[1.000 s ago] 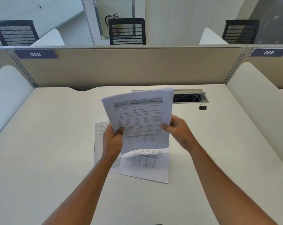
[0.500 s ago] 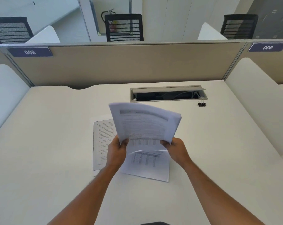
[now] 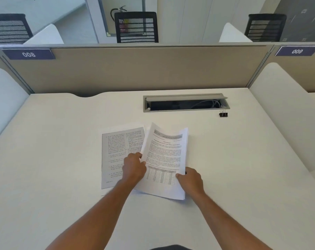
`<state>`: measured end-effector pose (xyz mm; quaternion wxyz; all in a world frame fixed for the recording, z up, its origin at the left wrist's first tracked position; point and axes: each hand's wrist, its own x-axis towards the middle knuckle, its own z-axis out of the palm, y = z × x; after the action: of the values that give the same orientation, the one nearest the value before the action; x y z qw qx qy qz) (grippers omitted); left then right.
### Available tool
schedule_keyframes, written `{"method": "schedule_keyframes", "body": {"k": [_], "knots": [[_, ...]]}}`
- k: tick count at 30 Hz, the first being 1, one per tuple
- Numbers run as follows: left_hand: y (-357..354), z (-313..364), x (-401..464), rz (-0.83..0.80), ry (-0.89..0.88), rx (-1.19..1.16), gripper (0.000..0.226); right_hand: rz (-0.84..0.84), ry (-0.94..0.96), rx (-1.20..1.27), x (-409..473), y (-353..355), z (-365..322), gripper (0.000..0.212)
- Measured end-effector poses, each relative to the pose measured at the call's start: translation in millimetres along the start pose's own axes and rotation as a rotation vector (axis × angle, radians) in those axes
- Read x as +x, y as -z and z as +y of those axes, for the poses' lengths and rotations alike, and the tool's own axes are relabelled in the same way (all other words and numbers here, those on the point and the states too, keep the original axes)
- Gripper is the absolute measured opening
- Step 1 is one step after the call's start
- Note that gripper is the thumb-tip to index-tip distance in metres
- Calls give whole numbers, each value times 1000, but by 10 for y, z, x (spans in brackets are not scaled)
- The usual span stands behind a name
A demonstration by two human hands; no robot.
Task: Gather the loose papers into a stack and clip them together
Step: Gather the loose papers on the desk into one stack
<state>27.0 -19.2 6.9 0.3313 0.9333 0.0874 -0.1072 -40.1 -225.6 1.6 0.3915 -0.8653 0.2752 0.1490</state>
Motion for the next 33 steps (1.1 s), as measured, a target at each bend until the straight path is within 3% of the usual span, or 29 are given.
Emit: {"method": "schedule_keyframes", "body": {"k": [2, 5, 15, 17, 21, 29, 33], "knots": [[-52, -13, 21, 11, -5, 87, 33, 63, -1, -197, -18, -36, -37, 33], [-68, 2, 2, -3, -29, 119, 31, 59, -31, -265, -14, -60, -116, 32], [-26, -23, 28, -54, 15, -77, 24, 34, 8, -45, 61, 11, -159, 17], [-27, -16, 18, -58, 44, -119, 29, 4, 19, -7, 72, 26, -163, 14], [-58, -23, -10, -49, 66, -174, 49, 44, 3, 47, 108, -35, -159, 25], [-97, -53, -30, 21, 3, 123, 45, 87, -9, -38, 160, -156, -171, 19], [-95, -62, -29, 7, -39, 130, 43, 87, 0, -62, 152, -153, -226, 14]]}}
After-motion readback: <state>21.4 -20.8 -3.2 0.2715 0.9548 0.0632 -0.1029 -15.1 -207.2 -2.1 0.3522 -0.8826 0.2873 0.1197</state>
